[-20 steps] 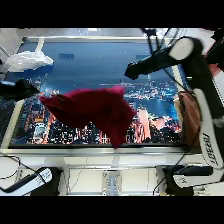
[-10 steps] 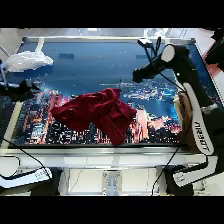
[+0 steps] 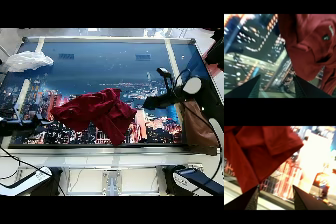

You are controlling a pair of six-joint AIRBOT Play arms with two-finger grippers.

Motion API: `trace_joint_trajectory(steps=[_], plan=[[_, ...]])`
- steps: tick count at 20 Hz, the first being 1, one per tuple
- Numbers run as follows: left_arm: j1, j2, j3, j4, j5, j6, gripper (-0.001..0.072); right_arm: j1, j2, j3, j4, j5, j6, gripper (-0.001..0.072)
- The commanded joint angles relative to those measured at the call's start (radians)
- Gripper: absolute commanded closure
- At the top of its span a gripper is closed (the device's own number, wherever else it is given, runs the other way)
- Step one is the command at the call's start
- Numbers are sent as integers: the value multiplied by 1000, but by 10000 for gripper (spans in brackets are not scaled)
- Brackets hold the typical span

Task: Fold the shirts.

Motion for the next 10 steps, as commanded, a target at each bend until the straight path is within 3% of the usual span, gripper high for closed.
trace_joint_trajectory(steps=[1,5,10], plan=[[-64,5,-148,-161,106,35,227,-3,137,-143,105,-34,2,265],[-240,-2,-152,-284,301,60,244,-3,223,-143,157,-69,3,265],[-330,-102,-152,-294,329,37,245,-3,304,-143,157,-65,12,265]])
